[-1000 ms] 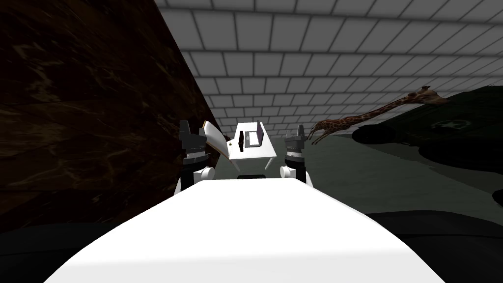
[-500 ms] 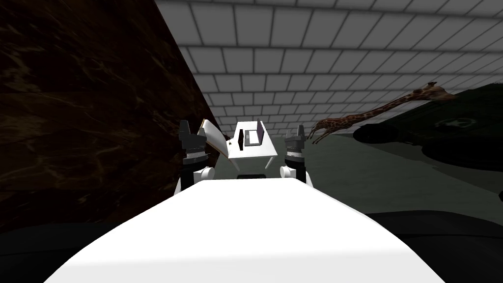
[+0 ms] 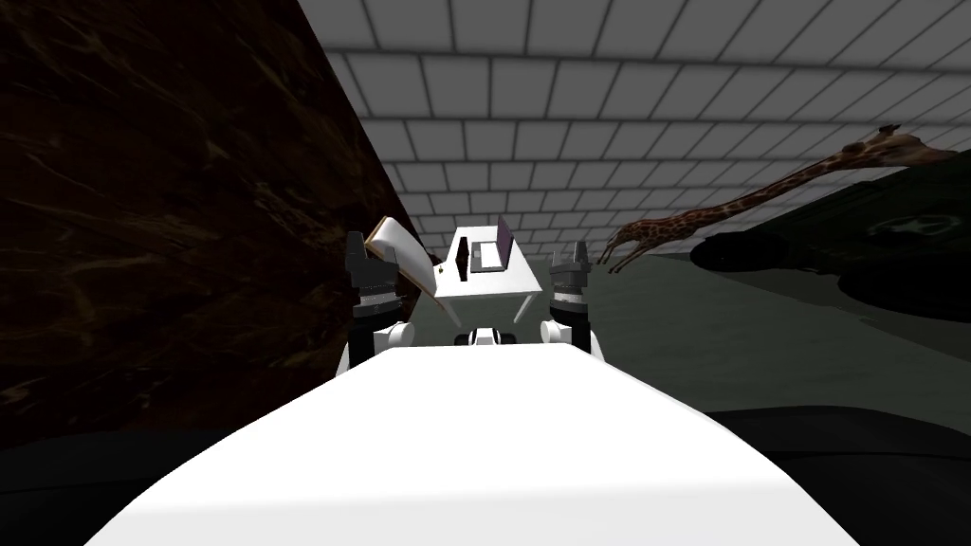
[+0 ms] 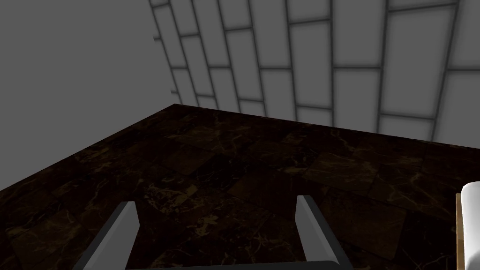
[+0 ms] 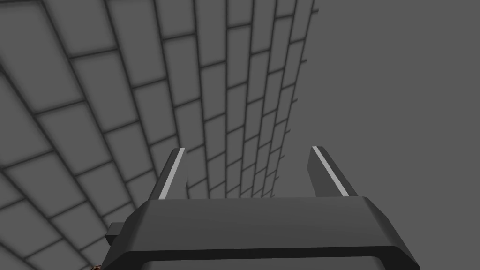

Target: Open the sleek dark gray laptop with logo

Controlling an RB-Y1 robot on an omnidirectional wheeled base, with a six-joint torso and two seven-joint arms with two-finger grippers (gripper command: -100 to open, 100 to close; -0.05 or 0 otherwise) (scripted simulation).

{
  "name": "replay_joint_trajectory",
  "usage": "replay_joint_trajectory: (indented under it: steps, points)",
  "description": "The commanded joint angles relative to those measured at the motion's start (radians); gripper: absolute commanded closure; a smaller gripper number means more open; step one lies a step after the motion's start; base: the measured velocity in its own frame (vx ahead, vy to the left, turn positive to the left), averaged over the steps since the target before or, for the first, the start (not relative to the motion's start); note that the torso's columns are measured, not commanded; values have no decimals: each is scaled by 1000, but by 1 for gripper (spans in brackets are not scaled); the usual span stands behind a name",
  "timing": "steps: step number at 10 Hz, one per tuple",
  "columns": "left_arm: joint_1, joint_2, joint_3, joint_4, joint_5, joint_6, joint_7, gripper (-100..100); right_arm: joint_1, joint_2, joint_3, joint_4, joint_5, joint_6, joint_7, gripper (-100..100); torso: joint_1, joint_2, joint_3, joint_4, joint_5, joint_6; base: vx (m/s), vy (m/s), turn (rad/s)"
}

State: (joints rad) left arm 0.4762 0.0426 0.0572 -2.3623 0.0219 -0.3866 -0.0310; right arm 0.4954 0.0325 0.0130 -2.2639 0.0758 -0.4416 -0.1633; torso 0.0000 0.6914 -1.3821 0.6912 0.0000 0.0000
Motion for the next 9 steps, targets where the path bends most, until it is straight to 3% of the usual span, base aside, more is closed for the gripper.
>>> replay_joint_trajectory:
  steps: [1, 5, 9]
  points:
    - [0, 0, 0, 0, 0, 0, 0, 0, -3, -72, -6, 10, 16, 7, 12, -100, 0, 34, -69, 33, 0, 0, 2, 6, 42]
    - [0, 0, 0, 1, 0, 0, 0, 0, -15, -178, -28, 41, 70, 29, 51, -100, 0, 46, -94, 47, 0, 0, 3, 10, 75]
    - [0, 0, 0, 0, 0, 0, 0, 0, -30, -247, -61, 84, 153, 62, 111, -100, 0, 47, -94, 47, 0, 0, 8, 16, 107]
